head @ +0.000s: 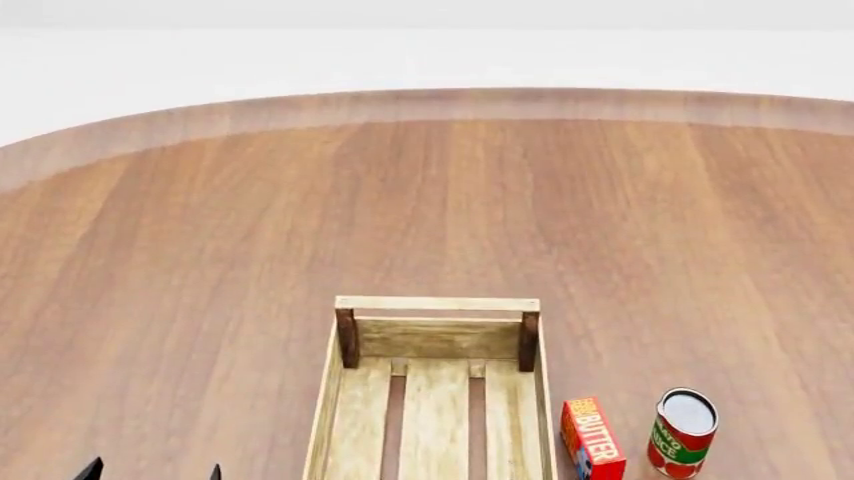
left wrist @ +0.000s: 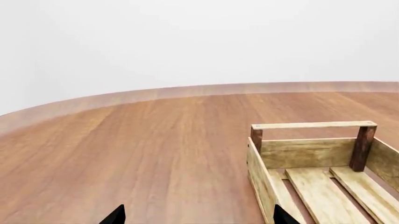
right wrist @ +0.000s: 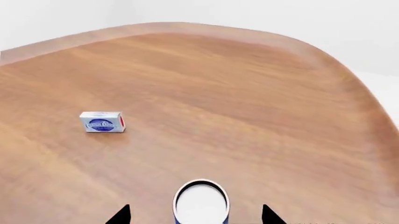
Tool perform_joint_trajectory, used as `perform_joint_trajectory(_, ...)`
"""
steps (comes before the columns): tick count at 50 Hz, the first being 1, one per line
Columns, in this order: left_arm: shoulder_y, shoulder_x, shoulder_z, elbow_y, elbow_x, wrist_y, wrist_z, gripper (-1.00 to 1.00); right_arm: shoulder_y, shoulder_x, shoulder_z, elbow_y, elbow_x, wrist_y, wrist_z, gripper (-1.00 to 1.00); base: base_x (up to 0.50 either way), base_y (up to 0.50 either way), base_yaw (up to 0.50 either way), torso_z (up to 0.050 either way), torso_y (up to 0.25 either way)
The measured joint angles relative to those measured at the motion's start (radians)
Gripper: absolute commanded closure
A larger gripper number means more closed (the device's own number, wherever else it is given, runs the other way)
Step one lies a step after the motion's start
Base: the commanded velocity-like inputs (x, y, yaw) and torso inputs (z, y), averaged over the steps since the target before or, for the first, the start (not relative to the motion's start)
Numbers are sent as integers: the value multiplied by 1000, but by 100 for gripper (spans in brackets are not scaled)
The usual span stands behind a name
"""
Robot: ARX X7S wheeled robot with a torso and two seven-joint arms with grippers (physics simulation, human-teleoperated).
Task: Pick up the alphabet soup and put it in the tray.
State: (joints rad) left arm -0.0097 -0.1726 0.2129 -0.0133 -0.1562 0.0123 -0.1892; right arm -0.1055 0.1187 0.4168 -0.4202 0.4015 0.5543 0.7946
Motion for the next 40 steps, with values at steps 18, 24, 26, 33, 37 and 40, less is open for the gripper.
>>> perform_joint_trajectory(18, -4, -8, 11, -1, -8, 0, -9, -100, 17, 46, 11, 171, 7, -75, -66, -100, 0, 0, 0, 0, 0)
perform_joint_trajectory(24, -5, -10, 15, -2, -10, 1, -11, -100, 28, 59, 8, 223, 13, -91, -93, -100, 0, 0, 0, 0, 0)
perform_joint_trajectory(26, -5, -11, 16, -3, -10, 2, -12, -100, 32, 63, 8, 239, 15, -95, -100, -100, 0, 0, 0, 0, 0)
perform_joint_trajectory(33, -6, -13, 20, -5, -13, 3, -15, -100, 45, 75, 9, 300, 14, -121, -120, -100, 0, 0, 0, 0, 0)
perform_joint_trajectory(37, -6, -15, 22, -6, -14, 4, -17, -100, 52, 80, 10, 342, 10, -141, -130, -100, 0, 0, 0, 0, 0)
perform_joint_trajectory(40, -7, -16, 24, -7, -15, 5, -18, -100, 57, 84, 9, 370, 8, -154, -137, -100, 0, 0, 0, 0, 0)
